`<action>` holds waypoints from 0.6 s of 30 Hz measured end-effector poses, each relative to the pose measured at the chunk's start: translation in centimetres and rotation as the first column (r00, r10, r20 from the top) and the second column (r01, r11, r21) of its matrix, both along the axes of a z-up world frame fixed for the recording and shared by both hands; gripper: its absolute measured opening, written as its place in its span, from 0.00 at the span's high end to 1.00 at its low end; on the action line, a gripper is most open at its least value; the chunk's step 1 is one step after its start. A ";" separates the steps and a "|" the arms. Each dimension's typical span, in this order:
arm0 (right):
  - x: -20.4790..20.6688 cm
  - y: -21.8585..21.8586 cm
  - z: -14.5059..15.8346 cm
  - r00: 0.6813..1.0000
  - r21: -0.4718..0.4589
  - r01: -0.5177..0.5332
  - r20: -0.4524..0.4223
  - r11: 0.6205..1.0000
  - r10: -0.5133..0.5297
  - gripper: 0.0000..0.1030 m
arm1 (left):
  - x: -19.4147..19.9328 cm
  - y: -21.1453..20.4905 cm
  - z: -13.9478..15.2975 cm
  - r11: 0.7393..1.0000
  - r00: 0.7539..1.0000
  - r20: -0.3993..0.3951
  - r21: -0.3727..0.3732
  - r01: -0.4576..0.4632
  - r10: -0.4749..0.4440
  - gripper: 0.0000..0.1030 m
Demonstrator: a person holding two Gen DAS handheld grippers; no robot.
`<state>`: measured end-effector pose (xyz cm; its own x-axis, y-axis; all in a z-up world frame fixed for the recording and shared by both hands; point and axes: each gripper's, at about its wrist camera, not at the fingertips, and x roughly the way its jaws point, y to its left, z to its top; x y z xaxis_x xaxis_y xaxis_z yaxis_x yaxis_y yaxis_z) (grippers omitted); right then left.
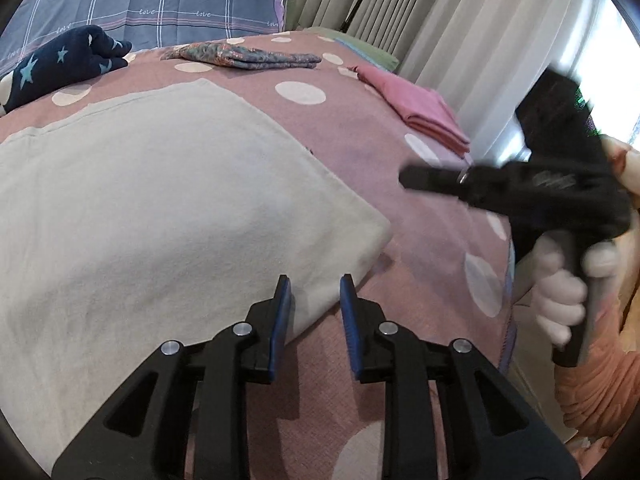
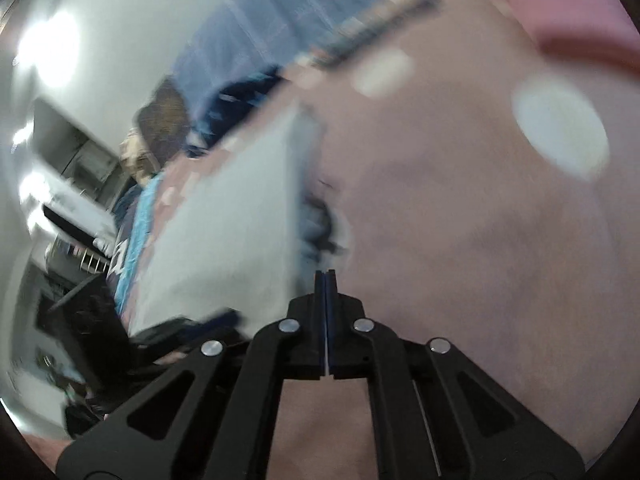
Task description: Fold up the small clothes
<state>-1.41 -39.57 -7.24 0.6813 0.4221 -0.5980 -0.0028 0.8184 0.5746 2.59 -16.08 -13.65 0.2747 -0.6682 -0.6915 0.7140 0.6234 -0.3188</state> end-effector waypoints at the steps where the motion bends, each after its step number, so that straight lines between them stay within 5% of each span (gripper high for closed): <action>1: 0.3 1.3 0.5 0.999 -0.008 -0.046 0.024 0.999 0.046 0.98 | -0.1 0.0 0.0 1.000 1.000 0.002 0.001 -0.003 0.003 0.75; 3: 1.5 3.9 -0.1 0.994 -0.072 -0.106 -0.018 0.992 0.105 0.97 | -0.1 0.5 0.2 1.000 1.000 0.001 -0.002 -0.018 0.018 0.75; 5: 2.7 4.6 -3.1 0.988 -0.206 -0.067 -0.151 0.976 0.036 0.96 | -0.1 1.6 0.4 0.999 0.999 0.005 -0.001 -0.051 0.051 0.74; 8: 1.7 3.5 -4.6 0.994 -0.153 -0.043 -0.108 0.987 0.026 1.00 | 0.2 5.0 1.1 0.991 0.990 0.018 -0.006 -0.137 0.137 0.70; 11: 0.9 4.0 -3.9 0.994 -0.209 -0.045 -0.104 0.977 0.024 1.00 | 0.6 9.8 2.3 0.967 0.966 0.047 -0.007 -0.255 0.256 0.70; 15: 0.8 5.3 -1.3 0.999 -0.345 -0.042 -0.018 0.938 0.038 0.89 | 0.9 16.5 4.2 0.903 0.894 0.138 -0.009 -0.429 0.426 0.68; 18: 2.3 5.6 -0.2 0.998 -0.356 -0.031 0.034 0.934 0.046 0.84 | 1.2 21.1 4.1 0.836 0.827 0.150 0.011 -0.549 0.541 0.68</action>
